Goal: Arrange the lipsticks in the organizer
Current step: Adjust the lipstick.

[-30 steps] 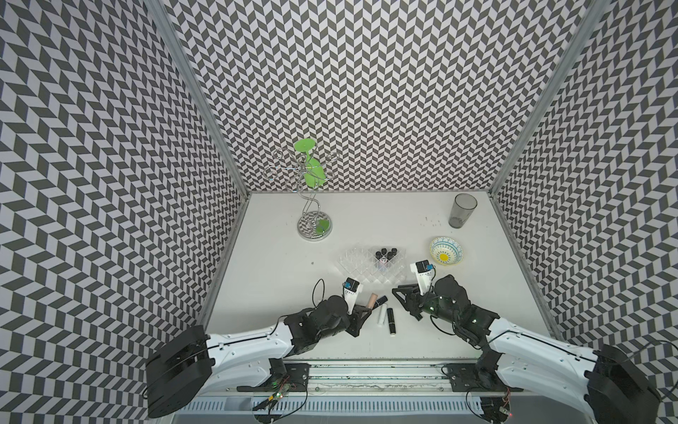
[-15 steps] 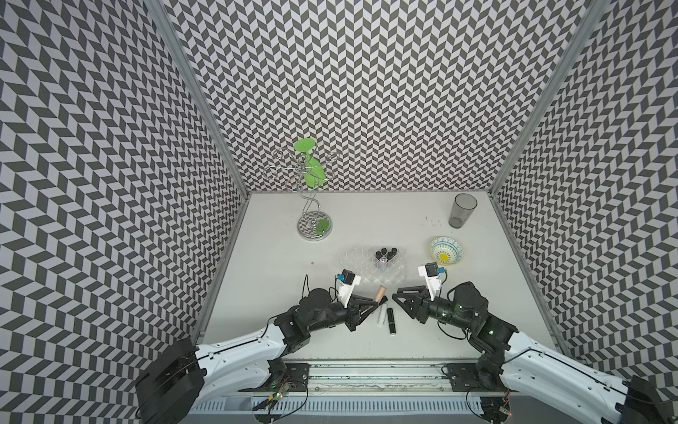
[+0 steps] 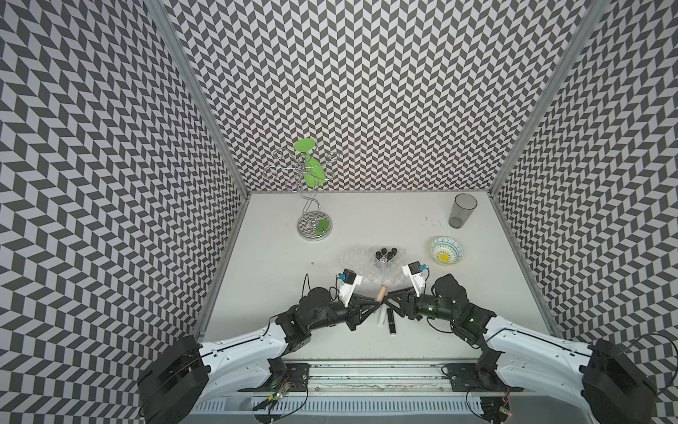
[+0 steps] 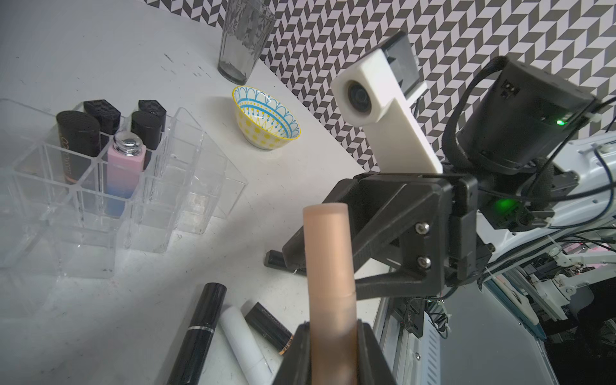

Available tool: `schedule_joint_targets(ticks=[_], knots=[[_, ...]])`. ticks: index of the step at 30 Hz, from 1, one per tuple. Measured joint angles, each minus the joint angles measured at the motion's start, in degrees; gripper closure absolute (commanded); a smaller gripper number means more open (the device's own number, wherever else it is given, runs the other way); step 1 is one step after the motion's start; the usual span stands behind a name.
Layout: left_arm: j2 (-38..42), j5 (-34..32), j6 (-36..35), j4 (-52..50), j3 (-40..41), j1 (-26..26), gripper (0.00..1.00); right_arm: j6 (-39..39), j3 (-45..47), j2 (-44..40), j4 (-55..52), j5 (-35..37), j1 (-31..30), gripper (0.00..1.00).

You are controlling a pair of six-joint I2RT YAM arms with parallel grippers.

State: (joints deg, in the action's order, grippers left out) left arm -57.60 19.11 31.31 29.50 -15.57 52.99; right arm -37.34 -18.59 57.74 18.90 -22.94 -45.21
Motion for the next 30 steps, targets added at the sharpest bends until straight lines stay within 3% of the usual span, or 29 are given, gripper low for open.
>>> schedule_joint_targets(ticks=[10, 18, 30], knots=[[0.28, 0.17, -0.66, -1.77, 0.24, 0.22, 1.00, -3.50, 2.80, -10.47, 5.73, 0.50, 0.07, 0.45], [-0.33, 0.55, -1.01, -1.75, 0.35, 0.24, 1.00, -3.58, -1.57, -1.86, 4.26, -1.16, 0.85, 0.46], [-1.25, 0.13, -1.25, -1.77, 0.37, 0.48, 1.00, -2.99, -2.86, 3.63, 4.28, -4.52, 2.34, 0.51]])
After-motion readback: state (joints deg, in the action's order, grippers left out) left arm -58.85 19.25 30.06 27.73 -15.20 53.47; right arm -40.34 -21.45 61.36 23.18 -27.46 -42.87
